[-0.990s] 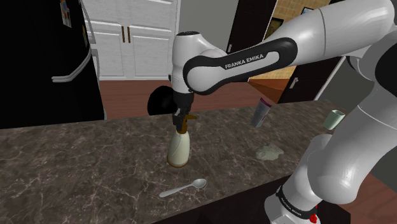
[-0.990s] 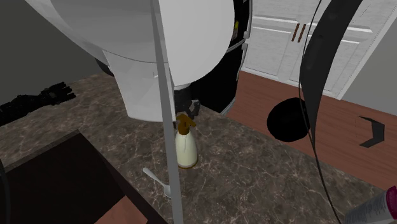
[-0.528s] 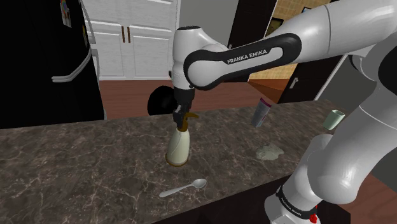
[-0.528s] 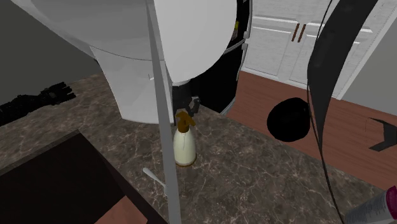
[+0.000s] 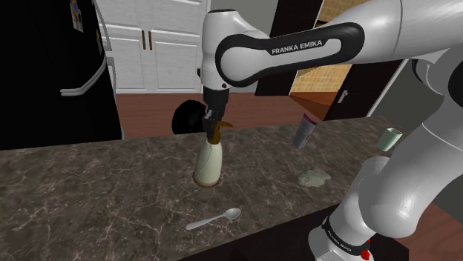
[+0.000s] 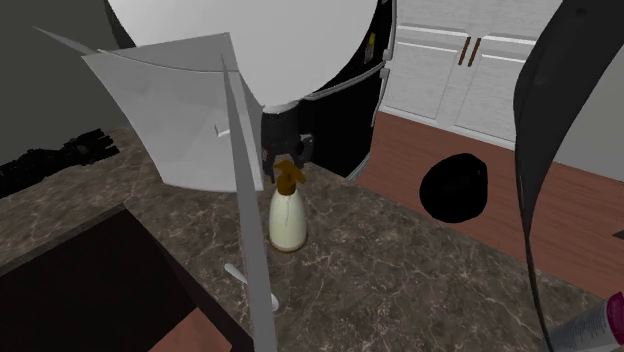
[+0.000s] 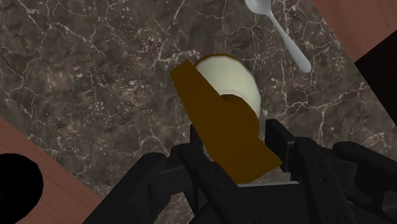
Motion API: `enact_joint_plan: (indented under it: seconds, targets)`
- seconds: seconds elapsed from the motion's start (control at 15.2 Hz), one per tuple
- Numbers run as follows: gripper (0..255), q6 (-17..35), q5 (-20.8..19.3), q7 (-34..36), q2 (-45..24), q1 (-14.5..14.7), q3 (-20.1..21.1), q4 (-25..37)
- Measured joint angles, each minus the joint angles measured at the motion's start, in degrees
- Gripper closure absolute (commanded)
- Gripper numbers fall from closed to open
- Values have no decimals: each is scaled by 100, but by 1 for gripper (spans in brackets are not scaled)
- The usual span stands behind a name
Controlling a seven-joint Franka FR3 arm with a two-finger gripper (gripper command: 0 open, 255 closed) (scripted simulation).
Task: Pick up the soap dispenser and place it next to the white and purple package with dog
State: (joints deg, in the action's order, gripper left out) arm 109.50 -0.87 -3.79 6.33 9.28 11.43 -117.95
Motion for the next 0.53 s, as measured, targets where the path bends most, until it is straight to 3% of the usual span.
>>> enact_joint_plan:
  seconds: [0.53]
  targets:
    - [255,-619,23,-39,112,-6,-15,511]
